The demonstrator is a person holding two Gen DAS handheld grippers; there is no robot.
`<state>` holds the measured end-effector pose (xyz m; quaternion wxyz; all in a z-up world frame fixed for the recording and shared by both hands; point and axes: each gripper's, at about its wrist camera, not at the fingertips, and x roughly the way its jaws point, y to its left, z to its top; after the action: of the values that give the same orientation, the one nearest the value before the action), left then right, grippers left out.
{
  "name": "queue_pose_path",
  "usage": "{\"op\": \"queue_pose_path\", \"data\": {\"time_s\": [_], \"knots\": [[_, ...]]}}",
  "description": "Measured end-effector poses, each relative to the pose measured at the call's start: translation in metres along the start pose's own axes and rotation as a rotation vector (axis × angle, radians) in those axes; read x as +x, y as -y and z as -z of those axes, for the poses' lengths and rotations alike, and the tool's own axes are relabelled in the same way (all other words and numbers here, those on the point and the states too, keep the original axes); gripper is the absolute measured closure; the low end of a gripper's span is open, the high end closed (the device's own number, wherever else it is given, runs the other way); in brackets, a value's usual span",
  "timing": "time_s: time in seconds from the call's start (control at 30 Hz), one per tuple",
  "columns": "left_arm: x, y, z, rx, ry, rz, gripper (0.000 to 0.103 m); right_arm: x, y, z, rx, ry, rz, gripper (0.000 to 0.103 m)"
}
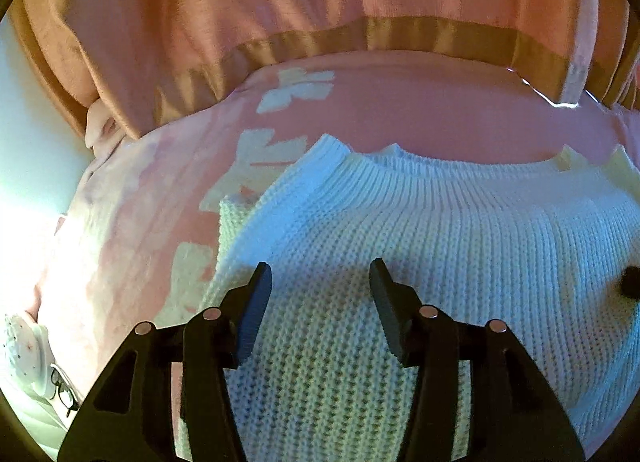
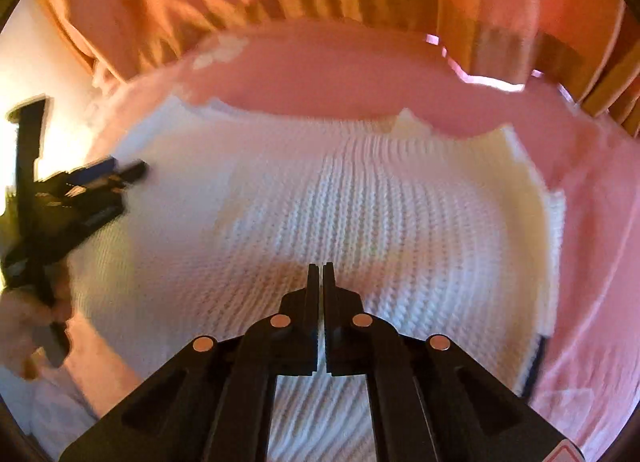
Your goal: Fold small clothes
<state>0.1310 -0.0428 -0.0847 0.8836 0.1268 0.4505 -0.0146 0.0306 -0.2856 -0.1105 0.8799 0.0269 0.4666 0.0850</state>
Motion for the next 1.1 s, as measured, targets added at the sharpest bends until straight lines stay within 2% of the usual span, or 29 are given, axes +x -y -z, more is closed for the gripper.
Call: {"op": "queue_pose_path", "data": {"time_s": [0.07,0.13,0.17,0.23,0.27,0.3,0.37,0.47,0.6,0.7,0.77,0.83,0.87,0.9,0.97,1.07,1.1], "knots": [[0.002,-0.003,0.001,-0.003,-0.01,-0.002,0.049,-0.002,0.007,0.011,-0.038,-0.009,0.046,0.102],[0.002,-0.005,0.0,-0.006,-0.009,-0.015,0.048,0.016,0.024,0.025,-0.036,-0.08,0.113,0.103],[0.002,-0.005,0.0,-0.007,-0.01,-0.015,0.048,0.014,0.034,0.027,0.009,-0.069,0.071,0.103],[0.001,-0.004,-0.002,-0.008,-0.01,-0.02,0.049,-0.003,0.039,0.026,0.04,-0.045,0.06,0.103],[0.0,-0.003,-0.002,-0.007,-0.009,-0.024,0.049,-0.015,0.038,0.027,0.015,0.003,0.086,0.103],[0.0,-0.001,-0.002,-0.007,-0.009,-0.029,0.049,-0.018,0.039,0.028,-0.002,0.014,0.12,0.103],[-0.002,0.001,-0.002,-0.005,-0.006,-0.039,0.05,-0.005,0.051,0.036,0.006,-0.045,0.172,0.103],[-0.005,0.006,-0.003,0.001,-0.005,-0.047,0.05,-0.007,0.069,0.039,0.08,-0.056,0.127,0.103],[-0.009,0.011,-0.002,0.003,-0.001,-0.041,0.05,-0.028,0.071,0.035,0.072,0.022,0.154,0.101],[-0.012,0.014,-0.001,0.006,0.001,-0.033,0.05,-0.002,0.089,0.038,0.103,-0.073,0.2,0.103],[-0.019,0.011,-0.001,-0.012,0.0,0.012,0.048,-0.007,0.096,0.034,0.143,-0.054,0.173,0.103],[-0.031,-0.003,-0.003,-0.082,-0.002,0.103,0.04,-0.024,0.096,0.03,0.149,0.012,0.178,0.096],[-0.035,-0.008,-0.003,-0.113,0.0,0.131,0.033,-0.033,0.097,0.026,0.157,0.056,0.189,0.087],[-0.04,-0.019,-0.002,-0.159,0.007,0.161,0.03,-0.035,0.101,0.022,0.172,0.079,0.19,0.069],[-0.042,-0.031,0.0,-0.195,0.009,0.165,0.029,-0.03,0.112,0.018,0.219,0.077,0.195,0.055],[-0.032,-0.047,0.003,-0.223,-0.011,0.129,0.029,-0.009,0.128,0.013,0.287,0.025,0.149,0.055],[-0.026,-0.052,0.006,-0.232,-0.027,0.116,0.029,-0.002,0.129,0.014,0.3,0.011,0.132,0.062]]}}
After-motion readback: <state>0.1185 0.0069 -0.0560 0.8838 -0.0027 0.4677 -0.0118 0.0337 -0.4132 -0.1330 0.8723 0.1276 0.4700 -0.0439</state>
